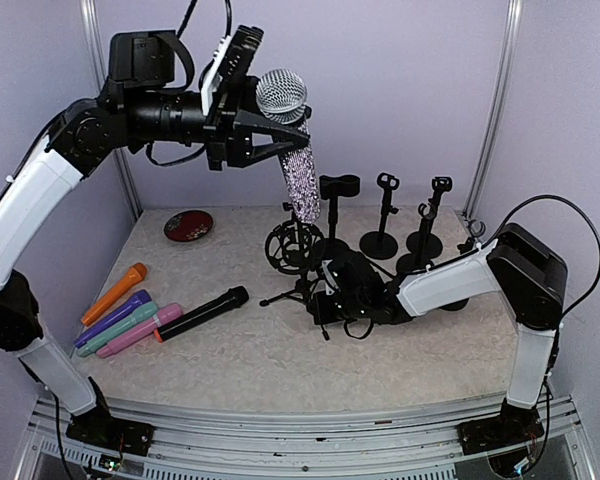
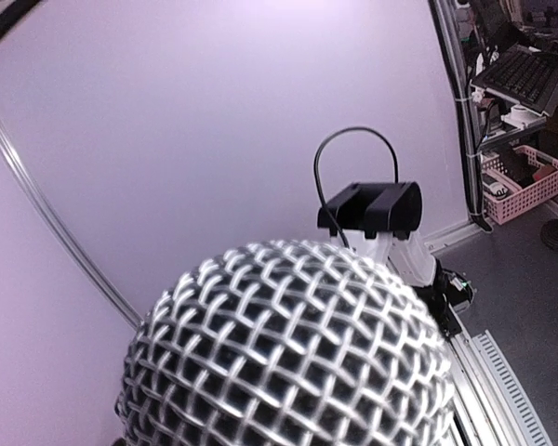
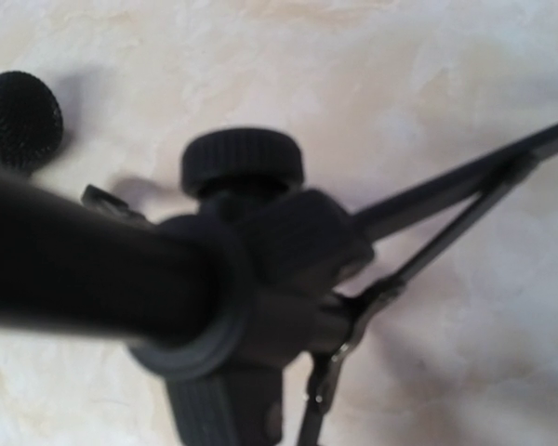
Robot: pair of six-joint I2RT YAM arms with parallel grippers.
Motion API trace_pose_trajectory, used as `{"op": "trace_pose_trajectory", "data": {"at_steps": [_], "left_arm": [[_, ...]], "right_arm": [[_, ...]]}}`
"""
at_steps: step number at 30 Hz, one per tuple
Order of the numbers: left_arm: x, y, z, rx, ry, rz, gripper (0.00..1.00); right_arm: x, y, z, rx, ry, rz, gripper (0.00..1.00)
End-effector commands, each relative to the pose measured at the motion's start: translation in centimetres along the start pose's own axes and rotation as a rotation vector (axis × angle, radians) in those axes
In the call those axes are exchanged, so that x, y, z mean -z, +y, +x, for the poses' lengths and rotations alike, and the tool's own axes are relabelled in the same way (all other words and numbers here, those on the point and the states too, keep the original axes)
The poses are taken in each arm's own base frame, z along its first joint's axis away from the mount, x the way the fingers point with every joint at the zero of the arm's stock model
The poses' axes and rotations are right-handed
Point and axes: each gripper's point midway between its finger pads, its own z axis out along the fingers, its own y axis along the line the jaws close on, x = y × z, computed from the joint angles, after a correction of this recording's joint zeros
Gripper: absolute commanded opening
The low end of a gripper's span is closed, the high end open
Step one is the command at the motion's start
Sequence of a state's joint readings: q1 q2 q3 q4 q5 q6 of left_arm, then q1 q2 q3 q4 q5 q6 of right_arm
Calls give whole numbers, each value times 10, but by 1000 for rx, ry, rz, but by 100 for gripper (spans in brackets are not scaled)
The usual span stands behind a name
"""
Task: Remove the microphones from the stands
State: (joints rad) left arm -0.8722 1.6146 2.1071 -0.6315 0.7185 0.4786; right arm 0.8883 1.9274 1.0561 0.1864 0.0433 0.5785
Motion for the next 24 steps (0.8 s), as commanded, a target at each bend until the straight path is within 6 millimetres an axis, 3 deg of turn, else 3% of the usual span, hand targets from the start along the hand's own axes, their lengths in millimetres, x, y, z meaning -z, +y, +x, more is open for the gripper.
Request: {"op": "trace_pose_trajectory", "data": {"at_steps": [1, 5, 8, 10, 15, 19, 24], "left_arm": [[31, -6, -62, -135, -142, -42, 27], [49, -2, -62, -141, -108, -93, 28], [66, 16, -37, -67, -35, -161, 29], [81, 36, -2, -7, 51, -231, 27], [131, 80, 114, 103, 326, -425, 21], [151, 89, 203, 72, 557, -479, 15], [165, 96, 296, -20, 826, -499, 12]], "right_arm": [[-10, -43, 36, 6, 103, 160, 0], [-9, -43, 34, -18, 101, 149, 0], [-5, -37, 29, -46, 84, 120, 0], [-2, -30, 20, -68, 53, 89, 0], [11, -11, -6, -93, -26, 10, 25], [24, 4, -27, -87, -82, -47, 50], [42, 15, -41, -100, -119, -90, 66]]}}
